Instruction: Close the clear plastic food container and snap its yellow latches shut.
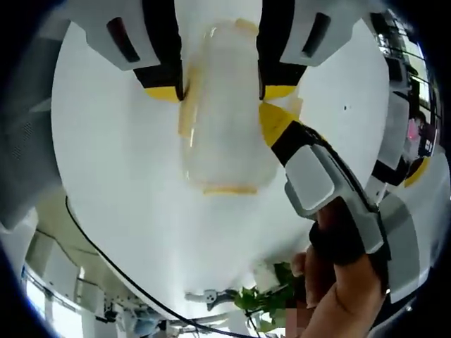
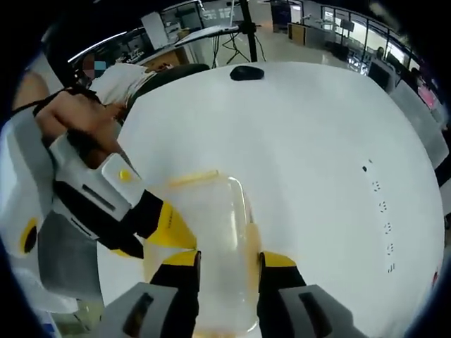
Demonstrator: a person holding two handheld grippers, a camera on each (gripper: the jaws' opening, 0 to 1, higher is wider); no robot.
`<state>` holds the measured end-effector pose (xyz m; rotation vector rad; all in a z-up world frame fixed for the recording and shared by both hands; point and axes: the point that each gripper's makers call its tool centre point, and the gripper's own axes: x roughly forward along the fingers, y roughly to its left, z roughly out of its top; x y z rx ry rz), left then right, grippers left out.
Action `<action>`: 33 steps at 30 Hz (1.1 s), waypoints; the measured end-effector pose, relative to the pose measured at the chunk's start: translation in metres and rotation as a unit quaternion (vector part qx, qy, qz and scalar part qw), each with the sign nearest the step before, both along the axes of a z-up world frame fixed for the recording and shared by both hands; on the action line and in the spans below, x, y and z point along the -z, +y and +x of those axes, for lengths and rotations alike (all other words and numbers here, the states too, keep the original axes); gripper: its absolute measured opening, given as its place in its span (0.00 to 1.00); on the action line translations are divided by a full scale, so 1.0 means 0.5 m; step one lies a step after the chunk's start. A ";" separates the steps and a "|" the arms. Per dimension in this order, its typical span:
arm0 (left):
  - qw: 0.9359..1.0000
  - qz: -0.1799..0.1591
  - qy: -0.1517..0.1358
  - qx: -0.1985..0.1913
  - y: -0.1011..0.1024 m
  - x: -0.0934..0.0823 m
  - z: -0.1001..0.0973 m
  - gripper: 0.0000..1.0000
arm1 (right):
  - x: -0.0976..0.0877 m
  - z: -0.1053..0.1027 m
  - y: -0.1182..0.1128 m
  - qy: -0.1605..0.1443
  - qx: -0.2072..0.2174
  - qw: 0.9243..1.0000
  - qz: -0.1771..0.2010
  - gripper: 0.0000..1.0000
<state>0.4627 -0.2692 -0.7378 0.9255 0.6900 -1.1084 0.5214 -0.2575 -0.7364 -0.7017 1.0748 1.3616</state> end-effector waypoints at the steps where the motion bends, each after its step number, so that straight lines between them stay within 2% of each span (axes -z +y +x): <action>1: 1.000 -0.001 0.000 0.000 0.001 0.000 0.000 0.38 | 0.000 0.000 0.000 0.001 -0.001 1.000 -0.001 0.30; 7: 1.000 0.010 -0.008 -0.010 -0.004 0.007 0.002 0.35 | 0.004 -0.001 0.000 0.013 -0.012 1.000 -0.009 0.28; 8: 1.000 -0.011 -0.004 0.023 -0.028 0.005 -0.003 0.34 | 0.005 -0.004 -0.003 0.017 -0.013 1.000 -0.017 0.28; 9: 1.000 0.004 -0.007 -0.009 -0.004 -0.002 0.004 0.34 | 0.006 -0.003 0.000 0.017 -0.021 0.999 -0.021 0.27; 12: 1.000 0.004 -0.004 -0.014 0.000 -0.002 0.004 0.33 | 0.008 -0.002 0.001 0.029 -0.022 0.999 -0.024 0.26; 13: 1.000 0.002 0.002 -0.012 -0.003 0.002 0.000 0.33 | 0.012 -0.002 -0.020 0.030 0.011 0.998 -0.054 0.25; 14: 1.000 0.003 -0.001 -0.012 -0.002 0.002 0.003 0.33 | 0.014 -0.004 -0.009 0.029 -0.021 0.999 -0.033 0.25; 15: 1.000 0.008 -0.003 -0.012 -0.001 0.004 0.003 0.33 | 0.016 -0.003 -0.012 0.032 -0.025 0.999 -0.031 0.26; 26: 1.000 0.002 -0.013 -0.006 -0.001 0.002 0.005 0.35 | 0.009 -0.002 -0.004 0.033 -0.022 0.999 -0.021 0.28; 33: 1.000 -0.001 -0.009 0.005 -0.002 -0.005 0.003 0.36 | -0.001 -0.005 0.002 0.012 -0.037 0.999 -0.015 0.28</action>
